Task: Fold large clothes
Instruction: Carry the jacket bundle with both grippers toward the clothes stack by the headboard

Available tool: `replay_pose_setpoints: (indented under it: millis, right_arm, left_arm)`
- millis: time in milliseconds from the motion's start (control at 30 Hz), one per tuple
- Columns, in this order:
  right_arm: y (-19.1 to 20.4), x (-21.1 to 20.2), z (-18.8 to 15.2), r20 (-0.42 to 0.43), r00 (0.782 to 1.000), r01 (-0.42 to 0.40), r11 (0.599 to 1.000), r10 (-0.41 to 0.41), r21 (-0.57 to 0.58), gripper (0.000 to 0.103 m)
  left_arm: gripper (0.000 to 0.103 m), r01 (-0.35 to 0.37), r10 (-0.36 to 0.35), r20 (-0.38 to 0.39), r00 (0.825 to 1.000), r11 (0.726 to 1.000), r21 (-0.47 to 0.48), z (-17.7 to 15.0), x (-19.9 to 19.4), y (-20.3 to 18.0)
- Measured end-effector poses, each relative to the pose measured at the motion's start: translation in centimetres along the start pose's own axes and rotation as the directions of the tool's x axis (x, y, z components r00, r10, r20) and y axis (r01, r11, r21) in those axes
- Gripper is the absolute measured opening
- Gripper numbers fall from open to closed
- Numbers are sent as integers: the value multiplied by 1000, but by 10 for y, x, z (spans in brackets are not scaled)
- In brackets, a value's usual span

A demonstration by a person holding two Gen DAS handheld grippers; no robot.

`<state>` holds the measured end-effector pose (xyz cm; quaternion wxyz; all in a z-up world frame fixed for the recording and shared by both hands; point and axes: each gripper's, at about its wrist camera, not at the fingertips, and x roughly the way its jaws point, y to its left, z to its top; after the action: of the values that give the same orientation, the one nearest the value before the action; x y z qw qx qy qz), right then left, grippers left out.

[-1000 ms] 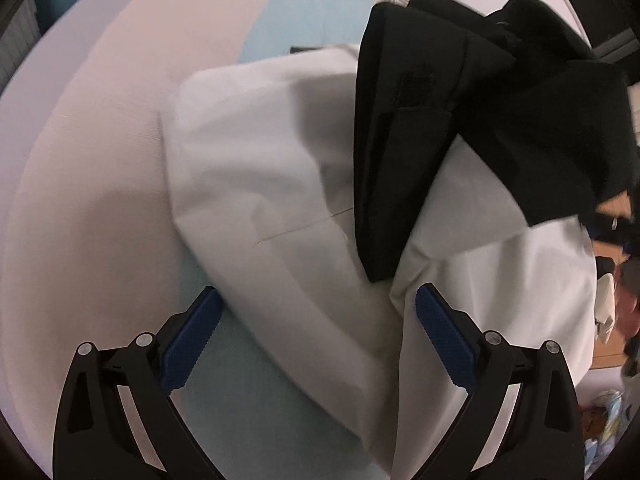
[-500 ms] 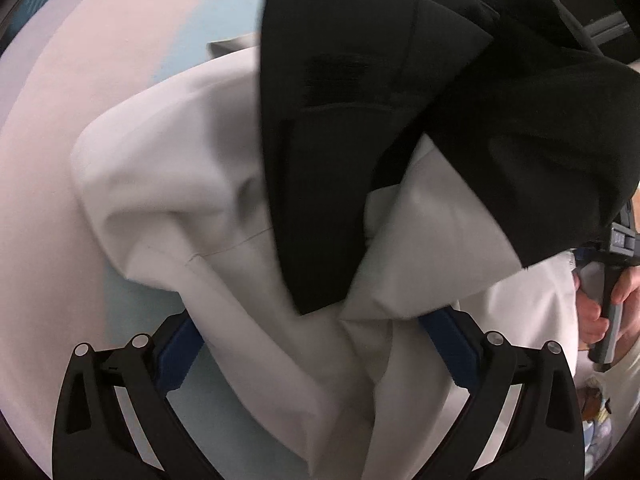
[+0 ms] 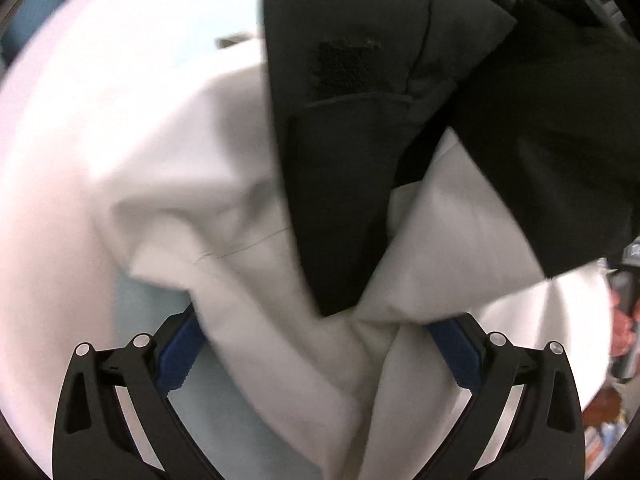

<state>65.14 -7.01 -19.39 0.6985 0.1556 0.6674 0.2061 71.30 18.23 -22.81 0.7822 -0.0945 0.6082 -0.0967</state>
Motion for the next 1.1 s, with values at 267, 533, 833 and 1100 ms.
replay_pose_setpoints:
  millis: [267,533,833,1100]
  right_arm:
    - [4,3,1,15,1000,-6,1000,6,-9,73]
    - [-12,-6,-6,47,998,-42,999,42,-8,66]
    - [-8,-16,-15,89,993,-72,997,74,-29,40]
    - [-10,1,-17,68,997,-18,1000,19,-21,49]
  left_arm:
    - [96,92,-92,-1,996,994,-61,-3,10,10]
    - [91,220,-220,-3,975,975,-11,5,20,-13]
    - [43,219,-219,10,976,976,-11,-7,7,-15]
    - [42,164,-165,7,986,986,24,-2,17,-24]
